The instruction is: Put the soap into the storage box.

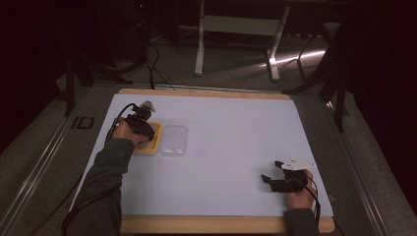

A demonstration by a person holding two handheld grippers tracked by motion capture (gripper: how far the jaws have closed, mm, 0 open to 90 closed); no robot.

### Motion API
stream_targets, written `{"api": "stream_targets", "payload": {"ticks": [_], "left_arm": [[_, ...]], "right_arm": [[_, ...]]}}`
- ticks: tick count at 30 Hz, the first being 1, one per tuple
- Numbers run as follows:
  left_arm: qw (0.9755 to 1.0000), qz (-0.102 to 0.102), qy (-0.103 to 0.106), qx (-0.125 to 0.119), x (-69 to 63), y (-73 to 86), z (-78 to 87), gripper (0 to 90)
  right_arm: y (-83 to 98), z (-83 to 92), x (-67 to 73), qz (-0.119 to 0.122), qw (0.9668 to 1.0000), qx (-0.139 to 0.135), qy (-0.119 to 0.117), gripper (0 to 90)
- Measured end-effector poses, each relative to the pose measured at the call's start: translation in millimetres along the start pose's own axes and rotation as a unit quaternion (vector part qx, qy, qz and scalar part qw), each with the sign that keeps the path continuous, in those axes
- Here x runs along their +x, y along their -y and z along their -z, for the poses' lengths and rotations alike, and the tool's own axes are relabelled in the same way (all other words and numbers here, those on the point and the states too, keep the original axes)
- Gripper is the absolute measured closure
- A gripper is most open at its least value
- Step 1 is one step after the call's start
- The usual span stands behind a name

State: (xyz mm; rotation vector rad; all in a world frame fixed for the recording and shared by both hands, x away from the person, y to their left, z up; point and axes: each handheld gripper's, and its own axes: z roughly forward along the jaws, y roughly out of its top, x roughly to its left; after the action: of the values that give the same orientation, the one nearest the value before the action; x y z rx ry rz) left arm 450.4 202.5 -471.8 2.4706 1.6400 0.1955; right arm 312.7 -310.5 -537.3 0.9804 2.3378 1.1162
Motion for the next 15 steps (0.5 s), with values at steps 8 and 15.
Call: {"api": "stream_targets", "payload": {"ticks": [8,15], "left_arm": [[1.0000,0.006,0.001,0.003,-0.2,-0.8,-9.2,49.9],[0.9999,0.004,0.008,0.007,0.5,2.3,-15.9,48.8]], "right_arm": [[-0.1,-0.1,0.0,0.000,1.0000,0.001,0.000,19.6],[-0.1,-0.2,0.2,0.000,1.0000,0.001,0.000,19.6]]}}
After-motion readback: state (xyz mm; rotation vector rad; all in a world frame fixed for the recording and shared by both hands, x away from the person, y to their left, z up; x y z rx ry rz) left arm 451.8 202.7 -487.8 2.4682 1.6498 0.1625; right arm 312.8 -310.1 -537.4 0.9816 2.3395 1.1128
